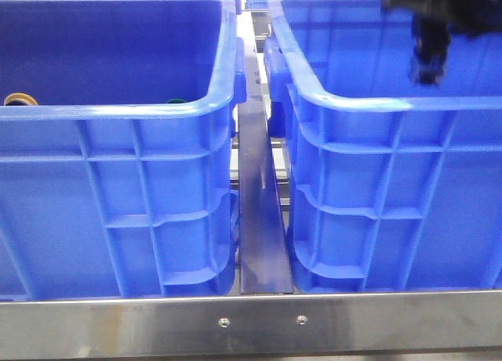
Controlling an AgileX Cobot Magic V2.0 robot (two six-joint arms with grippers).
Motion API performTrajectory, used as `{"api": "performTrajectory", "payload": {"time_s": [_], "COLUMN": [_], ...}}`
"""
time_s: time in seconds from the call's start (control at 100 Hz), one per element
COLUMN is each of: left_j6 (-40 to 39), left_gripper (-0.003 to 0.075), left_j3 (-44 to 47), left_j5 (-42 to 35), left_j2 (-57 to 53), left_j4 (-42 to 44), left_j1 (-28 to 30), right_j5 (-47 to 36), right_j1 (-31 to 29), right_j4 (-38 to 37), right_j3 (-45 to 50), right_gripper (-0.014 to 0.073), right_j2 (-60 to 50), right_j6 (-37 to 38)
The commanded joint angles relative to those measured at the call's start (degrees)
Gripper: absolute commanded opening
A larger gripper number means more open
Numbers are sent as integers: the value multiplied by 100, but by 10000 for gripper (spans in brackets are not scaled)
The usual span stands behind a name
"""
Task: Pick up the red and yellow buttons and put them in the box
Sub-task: 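Carry the red button with the right gripper into the empty bin, then lower the red button and open the right gripper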
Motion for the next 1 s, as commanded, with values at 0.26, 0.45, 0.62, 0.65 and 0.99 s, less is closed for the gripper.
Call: {"api": "performTrajectory", "payload": {"time_s": [0.26,0.45,0.62,0.65,0.99], "left_j6": [-1,-1,-1,-1,-1], "left_gripper": [-19,-19,-19,-19,-19], "left_j3": [-140,-140,-140,-140,-140], "left_j5": [-361,-361,-361,-361,-361], "left_j2": [-3,-3,-3,-3,-3], "left_j4": [144,144,144,144,144], "left_j1": [11,11,11,11,11], "right_j5": [-460,-481,-479,-479,-234], "right_j1": [13,13,13,13,13], "right_j4": [-140,-140,-124,-95,100], "right_j3": [-652,-901,-928,-928,-928], "right_gripper": [183,183,183,183,386], "right_j2": [689,1029,1281,1299,1299], "right_j6": [150,155,161,161,161]}}
